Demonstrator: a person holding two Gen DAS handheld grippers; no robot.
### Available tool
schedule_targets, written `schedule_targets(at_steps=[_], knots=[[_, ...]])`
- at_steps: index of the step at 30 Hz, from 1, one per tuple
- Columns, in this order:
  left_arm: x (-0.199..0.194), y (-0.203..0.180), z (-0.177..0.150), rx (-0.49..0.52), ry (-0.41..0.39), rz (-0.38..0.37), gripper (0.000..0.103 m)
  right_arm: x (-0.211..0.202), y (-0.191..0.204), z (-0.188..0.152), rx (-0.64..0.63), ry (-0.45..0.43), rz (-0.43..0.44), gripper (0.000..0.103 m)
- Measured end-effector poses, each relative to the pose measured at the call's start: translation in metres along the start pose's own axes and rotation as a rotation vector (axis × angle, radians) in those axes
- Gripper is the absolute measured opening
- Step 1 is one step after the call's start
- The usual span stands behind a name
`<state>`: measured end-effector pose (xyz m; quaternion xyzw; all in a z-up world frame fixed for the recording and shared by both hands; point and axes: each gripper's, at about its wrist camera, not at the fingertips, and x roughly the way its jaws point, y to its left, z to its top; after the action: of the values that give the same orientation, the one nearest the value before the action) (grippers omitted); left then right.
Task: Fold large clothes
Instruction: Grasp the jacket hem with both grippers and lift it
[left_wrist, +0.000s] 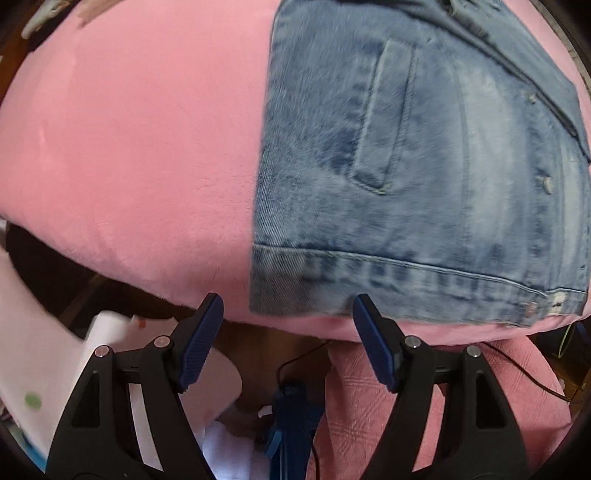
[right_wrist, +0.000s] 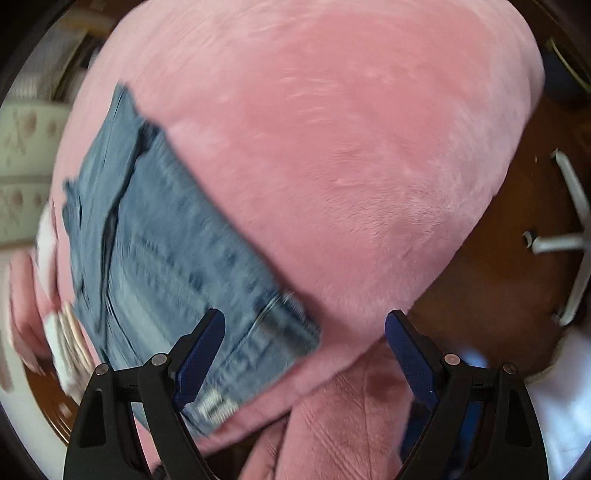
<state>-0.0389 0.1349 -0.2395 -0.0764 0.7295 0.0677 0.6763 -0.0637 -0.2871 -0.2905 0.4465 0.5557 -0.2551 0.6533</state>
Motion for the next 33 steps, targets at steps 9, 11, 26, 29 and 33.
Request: schedule_targets(at_steps=[9,11,26,29,33], knots=[[0.038,0.029,0.013,-0.048,0.094,-0.143,0.078,0.042,0.019,-0.007,-0.078,0.124,0.076,0.069],[0.039,0.034,0.014,-0.044,0.106,-0.160,0.078,0.040,0.032,-0.013,-0.149,0.100,0.016,0.064],[0.053,0.094,0.036,-0.351,0.136,-0.453,0.078,-0.021,0.081,-0.019,-0.163,0.053,0.053,0.036],[0.051,0.090,0.028,-0.352,0.130,-0.422,0.073,-0.028,0.088,-0.025,-0.121,0.050,0.120,0.034],[0.044,0.063,0.021,-0.336,0.146,-0.462,0.027,-0.038,0.103,-0.030,-0.143,0.072,0.157,0.033]])
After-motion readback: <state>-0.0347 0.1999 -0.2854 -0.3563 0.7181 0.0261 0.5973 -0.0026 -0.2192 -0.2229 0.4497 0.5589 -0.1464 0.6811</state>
